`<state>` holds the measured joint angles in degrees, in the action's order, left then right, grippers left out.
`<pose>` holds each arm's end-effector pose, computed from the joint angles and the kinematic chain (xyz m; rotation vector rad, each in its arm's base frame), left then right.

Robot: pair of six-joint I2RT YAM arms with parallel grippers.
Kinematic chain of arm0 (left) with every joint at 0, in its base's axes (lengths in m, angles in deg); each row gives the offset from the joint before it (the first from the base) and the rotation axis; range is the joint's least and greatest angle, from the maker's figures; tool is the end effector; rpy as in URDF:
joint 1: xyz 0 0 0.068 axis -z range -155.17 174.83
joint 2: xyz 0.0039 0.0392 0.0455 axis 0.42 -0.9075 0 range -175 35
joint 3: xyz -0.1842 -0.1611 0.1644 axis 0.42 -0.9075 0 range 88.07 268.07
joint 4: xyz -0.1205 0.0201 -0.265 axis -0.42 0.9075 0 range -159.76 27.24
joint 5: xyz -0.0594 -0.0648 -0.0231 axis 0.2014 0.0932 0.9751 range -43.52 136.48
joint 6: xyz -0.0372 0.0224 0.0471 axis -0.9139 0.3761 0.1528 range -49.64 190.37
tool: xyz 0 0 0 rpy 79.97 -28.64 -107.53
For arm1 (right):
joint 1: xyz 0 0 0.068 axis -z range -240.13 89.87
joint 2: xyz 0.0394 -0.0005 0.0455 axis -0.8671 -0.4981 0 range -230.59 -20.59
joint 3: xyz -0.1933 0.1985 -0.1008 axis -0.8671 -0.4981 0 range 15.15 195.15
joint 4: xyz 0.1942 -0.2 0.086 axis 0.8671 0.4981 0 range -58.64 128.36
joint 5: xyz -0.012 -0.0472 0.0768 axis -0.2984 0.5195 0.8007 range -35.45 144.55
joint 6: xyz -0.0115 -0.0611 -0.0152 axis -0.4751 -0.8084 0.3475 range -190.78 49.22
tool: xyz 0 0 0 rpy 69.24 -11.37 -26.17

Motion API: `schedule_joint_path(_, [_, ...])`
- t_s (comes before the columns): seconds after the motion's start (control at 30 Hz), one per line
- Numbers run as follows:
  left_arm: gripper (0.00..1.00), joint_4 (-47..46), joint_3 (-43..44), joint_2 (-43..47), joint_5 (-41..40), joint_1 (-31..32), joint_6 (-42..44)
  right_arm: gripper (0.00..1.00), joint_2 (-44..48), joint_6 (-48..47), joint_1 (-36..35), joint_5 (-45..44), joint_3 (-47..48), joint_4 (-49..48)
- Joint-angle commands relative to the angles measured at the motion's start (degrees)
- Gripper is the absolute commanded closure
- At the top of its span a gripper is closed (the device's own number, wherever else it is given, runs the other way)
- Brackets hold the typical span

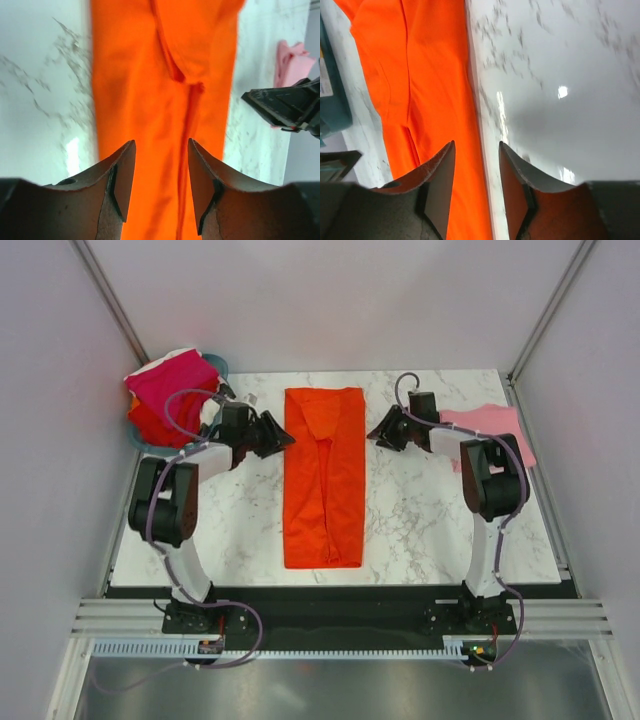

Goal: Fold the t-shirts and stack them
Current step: Fold the tshirt

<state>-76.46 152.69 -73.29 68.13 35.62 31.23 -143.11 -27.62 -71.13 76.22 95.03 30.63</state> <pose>0.4365 -0.1017 0.1655 -0.3508 2.2861 -0.8837 0.4953 0.1150 0.1315 0.4689 2.3698 0.8991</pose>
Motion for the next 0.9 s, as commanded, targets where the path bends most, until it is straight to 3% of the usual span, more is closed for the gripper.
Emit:
schedule_joint_path(0.0, [0.46, 1.86, -4.75, 12.47, -4.06, 2.57, 2.83, 0.53, 11.4, -3.69, -2.0, -3.12, -7.17, 2.12])
schedule_joint_path(0.3, [0.47, 11.51, -22.33, 35.32, -10.48, 13.82, 3.98, 0.6, 33.29, -11.51, -10.96, -12.79, -28.35, 10.13])
schedule_joint_path(0.53, [0.48, 16.1, -33.4, 53.51, -10.14, 23.38, 0.12, 0.61, 47.88, -8.01, -22.28, -16.57, -42.16, 12.07])
schedule_joint_path(0.7, [0.47, 20.75, -37.54, 58.54, -10.92, 26.65, -1.73, 0.52, 52.82, -3.7, -28.71, -16.05, -47.88, 11.89])
schedule_joint_path(0.87, [0.44, 21.46, -41.15, 61.97, -9.87, 28.58, -4.1, 0.51, 56.07, -0.1, -32.67, -15.43, -51.21, 10.67])
